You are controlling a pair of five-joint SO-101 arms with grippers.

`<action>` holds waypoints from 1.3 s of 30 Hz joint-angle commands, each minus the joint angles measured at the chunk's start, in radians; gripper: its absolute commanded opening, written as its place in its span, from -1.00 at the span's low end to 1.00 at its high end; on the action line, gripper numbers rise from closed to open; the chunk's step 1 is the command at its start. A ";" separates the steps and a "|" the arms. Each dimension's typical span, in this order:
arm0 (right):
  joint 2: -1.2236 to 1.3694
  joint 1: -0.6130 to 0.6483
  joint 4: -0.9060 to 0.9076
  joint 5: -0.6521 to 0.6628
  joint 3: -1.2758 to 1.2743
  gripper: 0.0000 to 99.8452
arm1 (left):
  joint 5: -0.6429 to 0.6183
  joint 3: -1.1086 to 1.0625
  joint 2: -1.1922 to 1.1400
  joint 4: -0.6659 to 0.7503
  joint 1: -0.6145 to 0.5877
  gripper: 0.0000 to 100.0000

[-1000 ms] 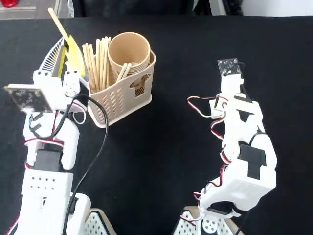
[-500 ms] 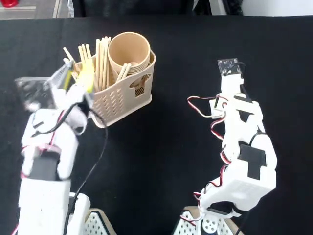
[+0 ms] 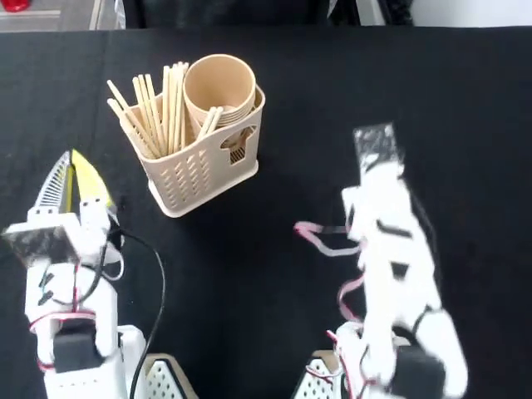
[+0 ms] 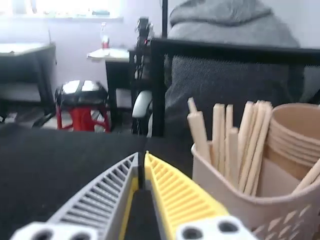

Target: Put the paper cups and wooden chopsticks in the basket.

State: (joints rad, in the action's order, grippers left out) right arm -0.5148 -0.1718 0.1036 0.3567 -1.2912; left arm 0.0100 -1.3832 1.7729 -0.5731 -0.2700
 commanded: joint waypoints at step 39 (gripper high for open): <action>-1.351 -0.146 1.189 0.008 -0.395 -0.97 | 0.005 -0.318 -0.002 -0.572 -0.094 -0.92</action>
State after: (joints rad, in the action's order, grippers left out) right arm -1.7990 -0.2900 1.2774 0.3583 -1.6932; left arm 0.0100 -1.6855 1.7653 -1.1101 -0.3544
